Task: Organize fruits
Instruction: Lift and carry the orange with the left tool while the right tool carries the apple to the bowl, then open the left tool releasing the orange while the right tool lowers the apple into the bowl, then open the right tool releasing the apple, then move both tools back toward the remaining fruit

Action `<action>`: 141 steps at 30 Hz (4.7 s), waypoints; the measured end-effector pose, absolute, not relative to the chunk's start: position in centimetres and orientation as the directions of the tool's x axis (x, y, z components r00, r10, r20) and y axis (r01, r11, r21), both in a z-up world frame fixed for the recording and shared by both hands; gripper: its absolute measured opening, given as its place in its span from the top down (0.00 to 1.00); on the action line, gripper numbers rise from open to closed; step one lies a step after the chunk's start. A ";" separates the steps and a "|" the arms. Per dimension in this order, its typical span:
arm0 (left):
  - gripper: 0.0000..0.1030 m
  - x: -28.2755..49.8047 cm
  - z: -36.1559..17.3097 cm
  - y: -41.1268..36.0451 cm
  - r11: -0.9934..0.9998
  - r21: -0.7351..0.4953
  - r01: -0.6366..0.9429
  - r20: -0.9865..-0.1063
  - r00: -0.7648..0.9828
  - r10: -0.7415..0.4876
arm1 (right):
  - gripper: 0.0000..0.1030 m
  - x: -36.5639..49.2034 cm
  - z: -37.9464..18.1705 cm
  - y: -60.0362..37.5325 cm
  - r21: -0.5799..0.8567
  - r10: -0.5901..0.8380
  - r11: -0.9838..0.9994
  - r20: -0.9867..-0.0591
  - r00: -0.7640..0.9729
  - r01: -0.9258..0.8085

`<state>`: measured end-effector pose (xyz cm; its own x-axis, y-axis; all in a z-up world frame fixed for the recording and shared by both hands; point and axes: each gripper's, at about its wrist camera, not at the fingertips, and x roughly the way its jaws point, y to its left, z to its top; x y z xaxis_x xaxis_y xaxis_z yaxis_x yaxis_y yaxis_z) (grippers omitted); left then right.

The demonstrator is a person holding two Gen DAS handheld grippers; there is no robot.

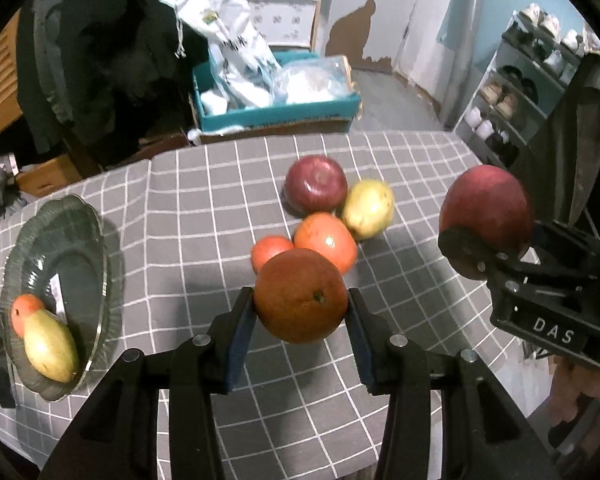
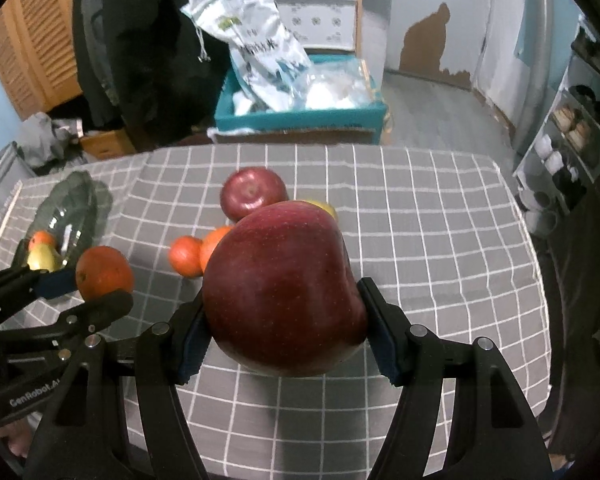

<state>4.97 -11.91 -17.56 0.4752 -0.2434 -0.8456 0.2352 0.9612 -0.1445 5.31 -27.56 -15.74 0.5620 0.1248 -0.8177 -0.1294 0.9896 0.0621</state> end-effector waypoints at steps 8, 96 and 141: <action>0.56 4.2 -14.4 -10.8 0.963 -0.143 0.231 -0.799 0.547 -0.249 | 0.34 4.0 -12.2 -26.7 0.050 0.141 0.986 -0.759 0.636 -0.159; 0.55 8.8 -23.6 15.2 0.943 -0.218 -0.250 -0.886 0.455 -0.084 | 0.34 14.1 -18.5 0.8 0.160 0.364 0.870 -0.846 0.390 -0.466; 0.36 4.2 -23.5 21.2 0.892 -0.210 -0.400 -0.896 0.443 -0.012 | 0.25 13.0 -24.4 6.1 0.099 0.292 0.834 -0.914 0.283 -0.543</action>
